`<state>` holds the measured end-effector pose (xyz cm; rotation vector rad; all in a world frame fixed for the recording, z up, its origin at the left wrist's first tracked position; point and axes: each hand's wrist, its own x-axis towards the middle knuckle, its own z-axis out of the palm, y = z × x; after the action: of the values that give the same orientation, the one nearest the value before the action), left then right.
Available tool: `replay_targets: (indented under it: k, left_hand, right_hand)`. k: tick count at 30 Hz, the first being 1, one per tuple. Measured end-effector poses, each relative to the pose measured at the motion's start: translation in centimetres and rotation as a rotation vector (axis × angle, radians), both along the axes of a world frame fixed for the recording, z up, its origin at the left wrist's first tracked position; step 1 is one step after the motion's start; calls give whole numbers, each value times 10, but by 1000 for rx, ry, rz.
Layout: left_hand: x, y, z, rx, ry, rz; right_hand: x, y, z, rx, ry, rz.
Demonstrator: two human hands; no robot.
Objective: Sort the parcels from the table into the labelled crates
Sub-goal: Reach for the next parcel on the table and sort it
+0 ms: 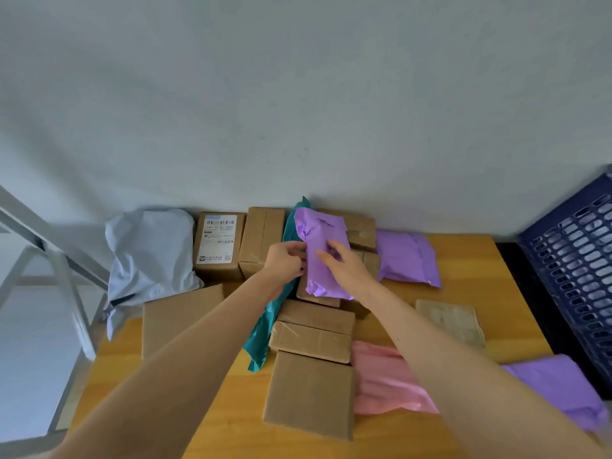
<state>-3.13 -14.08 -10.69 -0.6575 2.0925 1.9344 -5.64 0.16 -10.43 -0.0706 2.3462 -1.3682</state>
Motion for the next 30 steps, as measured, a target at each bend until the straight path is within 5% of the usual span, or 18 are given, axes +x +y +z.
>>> replay_targets:
  k: [5,13,30]
  left_hand:
    - [7,16,11,-101,85,-93]
    - [5,62,41,12,103,-243]
    - [51,134,97,-286,270,-119]
  right_hand:
    - [5,14,6,-61,6,-34]
    - [7,56,23,-89,14,-143]
    - [54,140,90,-517,-23,-369]
